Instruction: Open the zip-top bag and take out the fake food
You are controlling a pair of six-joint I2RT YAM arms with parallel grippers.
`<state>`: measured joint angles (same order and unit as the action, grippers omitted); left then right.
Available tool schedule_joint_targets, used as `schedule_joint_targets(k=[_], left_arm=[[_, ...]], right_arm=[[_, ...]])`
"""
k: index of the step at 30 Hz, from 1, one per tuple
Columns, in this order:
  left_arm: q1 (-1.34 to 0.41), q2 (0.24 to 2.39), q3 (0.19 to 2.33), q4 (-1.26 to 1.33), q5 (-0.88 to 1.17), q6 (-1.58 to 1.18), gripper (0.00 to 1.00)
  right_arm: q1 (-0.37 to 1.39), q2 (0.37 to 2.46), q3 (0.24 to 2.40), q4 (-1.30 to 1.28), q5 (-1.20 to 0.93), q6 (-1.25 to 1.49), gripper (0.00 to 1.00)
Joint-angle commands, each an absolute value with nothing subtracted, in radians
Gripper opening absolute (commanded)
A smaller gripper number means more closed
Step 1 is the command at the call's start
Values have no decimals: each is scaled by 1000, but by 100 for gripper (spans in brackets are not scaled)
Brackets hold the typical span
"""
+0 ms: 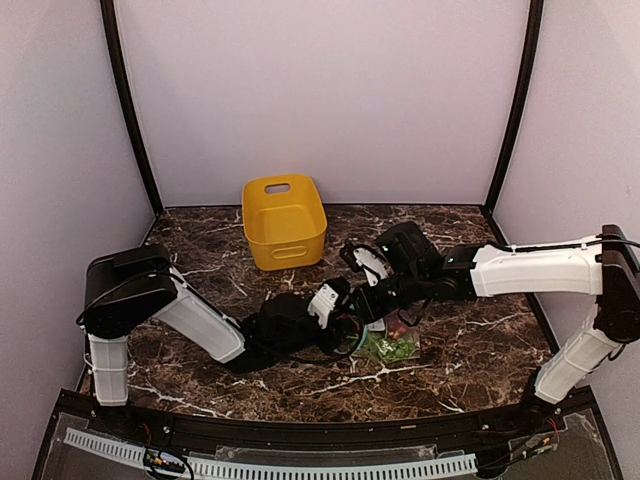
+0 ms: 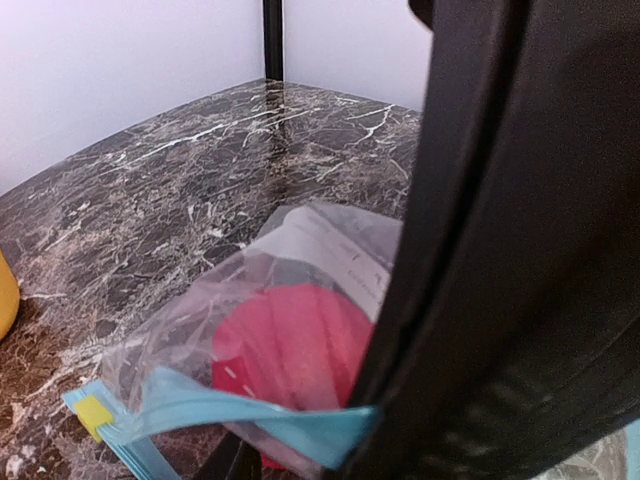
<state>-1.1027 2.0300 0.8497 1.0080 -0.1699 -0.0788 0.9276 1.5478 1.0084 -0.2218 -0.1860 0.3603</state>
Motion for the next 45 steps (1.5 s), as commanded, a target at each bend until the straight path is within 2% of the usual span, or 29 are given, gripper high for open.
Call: schedule_joint_targets(k=[1,5,10,14,23,30,34,40,45], left_arm=[[-1104,1929,833,936,-159,-74,47],[-1104,1941,849,916,-170,-121,59],[-1104,1992,885,927,-159,-189,63],[-1104,2013,902,915,-196,-221,73],[-1098,2053,938,846,-328,-311,80],[-1084,2120,976,837,-296,-333,87],[-1055,2148,969,838,-280,-394,84],[-1040,2148,939,912,-219,-363,65],[-1045,2087,904,959,-144,-312,56]], right_arm=[[934,1522,992,-181,-187,354,0],[934,1514,995,-161,-195,360,0],[934,1513,1011,-145,-221,361,0],[934,1506,1006,-127,-247,371,0],[934,1509,997,-83,-296,404,0],[934,1513,980,-74,-305,413,0],[934,1505,973,-76,-298,413,0],[932,1507,965,-78,-292,413,0],[926,1507,961,-87,-278,407,0]])
